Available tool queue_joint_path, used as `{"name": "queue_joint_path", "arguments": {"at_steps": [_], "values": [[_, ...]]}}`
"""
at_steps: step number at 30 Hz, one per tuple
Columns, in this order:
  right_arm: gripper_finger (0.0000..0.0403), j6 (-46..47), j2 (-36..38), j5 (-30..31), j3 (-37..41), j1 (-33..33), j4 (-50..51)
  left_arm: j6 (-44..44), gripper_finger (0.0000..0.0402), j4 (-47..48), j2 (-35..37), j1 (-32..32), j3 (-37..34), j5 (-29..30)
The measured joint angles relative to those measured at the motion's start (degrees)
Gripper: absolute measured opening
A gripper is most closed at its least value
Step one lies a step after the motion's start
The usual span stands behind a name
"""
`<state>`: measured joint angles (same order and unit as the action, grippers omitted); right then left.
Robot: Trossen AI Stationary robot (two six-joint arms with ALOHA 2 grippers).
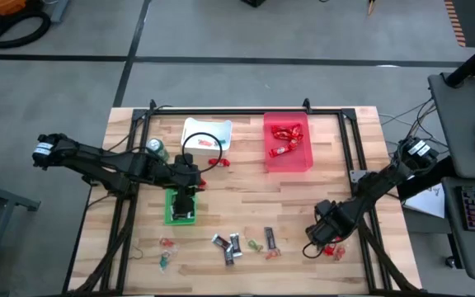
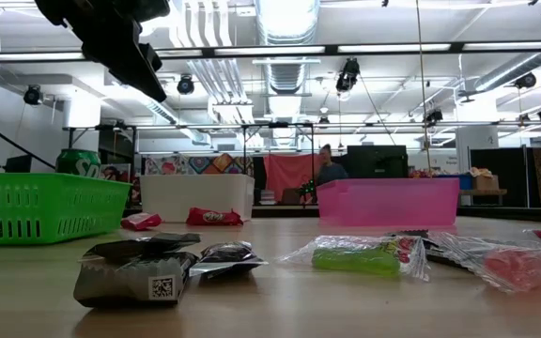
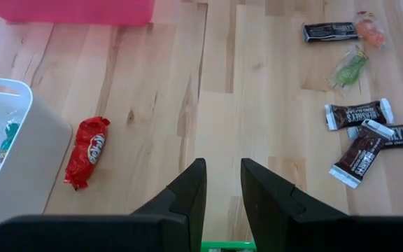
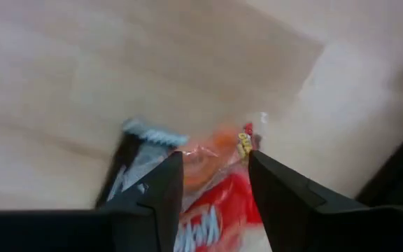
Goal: Organize candy in baskets
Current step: Put the orange gummy into the white bin
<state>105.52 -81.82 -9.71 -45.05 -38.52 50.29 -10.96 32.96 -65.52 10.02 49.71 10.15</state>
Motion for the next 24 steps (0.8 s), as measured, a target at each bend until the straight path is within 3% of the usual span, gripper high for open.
{"name": "queue_joint_path", "arguments": {"at_steps": [6,13,16,20,24], "values": [[0.0105,0.50,0.07,1.80,1.98,0.02,-0.31,0.00,0.0075,0.01,0.00,0.00,0.00,0.00],[0.0018,-0.88,0.20,7.30,2.07,0.10,0.06,0.00,0.0075,0.01,0.00,0.00,0.00,-0.02],[0.0012,-1.42,1.07,8.80,1.37,0.06,3.28,0.00,0.0075,0.01,0.00,0.00,0.00,-0.02],[0.0009,-1.60,4.62,17.38,-0.69,0.38,8.02,-0.11,0.0075,0.01,0.00,0.00,0.00,-0.02],[0.0008,-5.76,9.61,32.83,-2.17,2.20,7.53,-0.17,0.0075,-0.56,0.00,0.00,-0.02,-0.02]]}}
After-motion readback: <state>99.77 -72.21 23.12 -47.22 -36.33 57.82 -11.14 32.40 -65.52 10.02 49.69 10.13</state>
